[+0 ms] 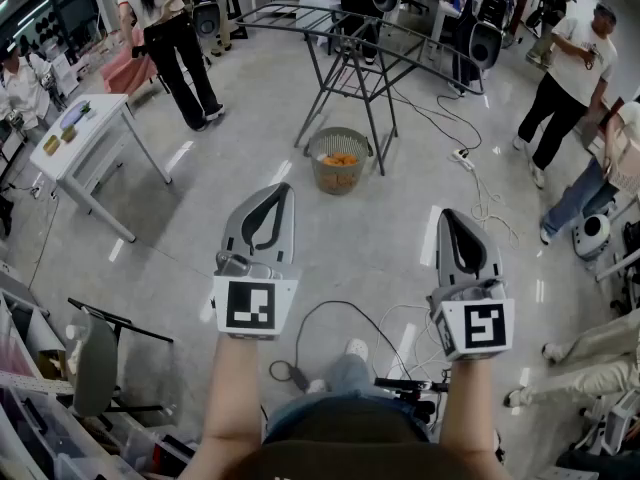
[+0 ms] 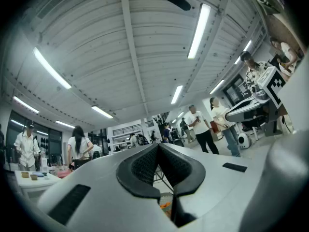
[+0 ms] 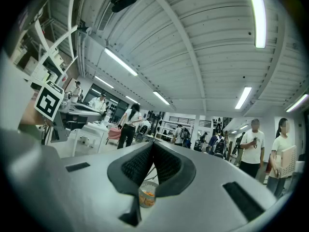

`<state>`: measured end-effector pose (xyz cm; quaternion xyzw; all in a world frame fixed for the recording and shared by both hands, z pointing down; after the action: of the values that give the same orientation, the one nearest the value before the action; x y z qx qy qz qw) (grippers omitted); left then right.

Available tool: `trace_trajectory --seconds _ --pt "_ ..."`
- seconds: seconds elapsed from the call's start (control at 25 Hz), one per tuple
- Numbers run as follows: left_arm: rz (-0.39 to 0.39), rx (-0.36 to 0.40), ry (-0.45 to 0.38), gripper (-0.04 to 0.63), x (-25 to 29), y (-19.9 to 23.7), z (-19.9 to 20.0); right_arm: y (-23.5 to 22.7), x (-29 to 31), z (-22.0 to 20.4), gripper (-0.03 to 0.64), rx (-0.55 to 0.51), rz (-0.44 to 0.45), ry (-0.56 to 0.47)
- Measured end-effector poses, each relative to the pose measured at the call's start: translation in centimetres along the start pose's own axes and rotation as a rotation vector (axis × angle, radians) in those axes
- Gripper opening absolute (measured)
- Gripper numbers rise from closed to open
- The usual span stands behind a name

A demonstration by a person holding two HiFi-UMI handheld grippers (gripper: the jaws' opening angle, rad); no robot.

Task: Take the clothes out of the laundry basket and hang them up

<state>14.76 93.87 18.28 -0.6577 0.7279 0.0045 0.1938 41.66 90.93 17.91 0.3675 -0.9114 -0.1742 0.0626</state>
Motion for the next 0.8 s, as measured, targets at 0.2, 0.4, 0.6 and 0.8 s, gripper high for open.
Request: trace_trajectory --seconds 0.2,0.4,0.6,0.8 --pt "0.014 -0.007 0.016 0.000 1.7 -0.1 -1.1 -1.4 1.4 -0.8 -0.002 0.001 0.007 -0.008" --pt "0.027 -0.036 0.039 0.001 4.7 -1.1 -2.7 -4.4 4.0 -2.7 -0.002 0.036 0.012 -0.019" --pt "0.050 -0.055 0.104 0.444 9.9 -2.5 -4.6 -8.6 8.3 -6.0 0.484 0.137 0.133 -0.007" --pt "0.129 -0.059 0.140 0.569 14.3 -2.8 -5.6 -12.6 11.0 -8.2 0.575 0.165 0.124 -0.004"
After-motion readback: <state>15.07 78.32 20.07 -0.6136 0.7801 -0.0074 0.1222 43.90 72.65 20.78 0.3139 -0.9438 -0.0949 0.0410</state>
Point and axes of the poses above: the fingertips, and each gripper's own axes: x forward along the fingers, y to its left, z out of its top, the point moved 8 cm from there along -x, backward along the fingers, and after that the axes turned 14 degrees about z, right-handed, at the moved point
